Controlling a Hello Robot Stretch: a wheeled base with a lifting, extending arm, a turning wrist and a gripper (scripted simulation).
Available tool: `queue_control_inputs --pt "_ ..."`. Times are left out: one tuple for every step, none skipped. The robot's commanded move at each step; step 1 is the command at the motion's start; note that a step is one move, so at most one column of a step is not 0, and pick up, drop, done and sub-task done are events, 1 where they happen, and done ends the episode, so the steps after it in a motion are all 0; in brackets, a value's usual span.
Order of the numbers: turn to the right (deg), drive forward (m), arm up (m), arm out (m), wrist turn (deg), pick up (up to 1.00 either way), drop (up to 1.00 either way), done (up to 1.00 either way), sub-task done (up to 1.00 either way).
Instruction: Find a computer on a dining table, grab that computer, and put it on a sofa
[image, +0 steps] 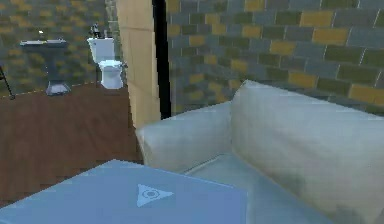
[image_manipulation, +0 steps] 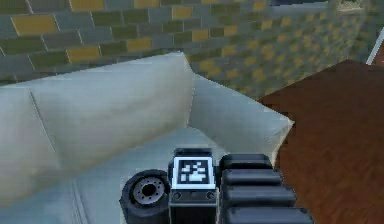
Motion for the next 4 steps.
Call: queue_control_inputs --pt "-45.0 0.00 0.00 0.00 0.0 0.00 0.00 0.00 0.00" --pt "-21.0 0.00 0.00 0.00 0.0 0.00 0.00 0.00 0.00" --pt "0.0 0.00 0.00 0.46 0.0 0.00 0.00 0.00 0.00" --pt "0.0 0.00 0.00 0.00 45.0 0.00 0.00 0.00 0.00"
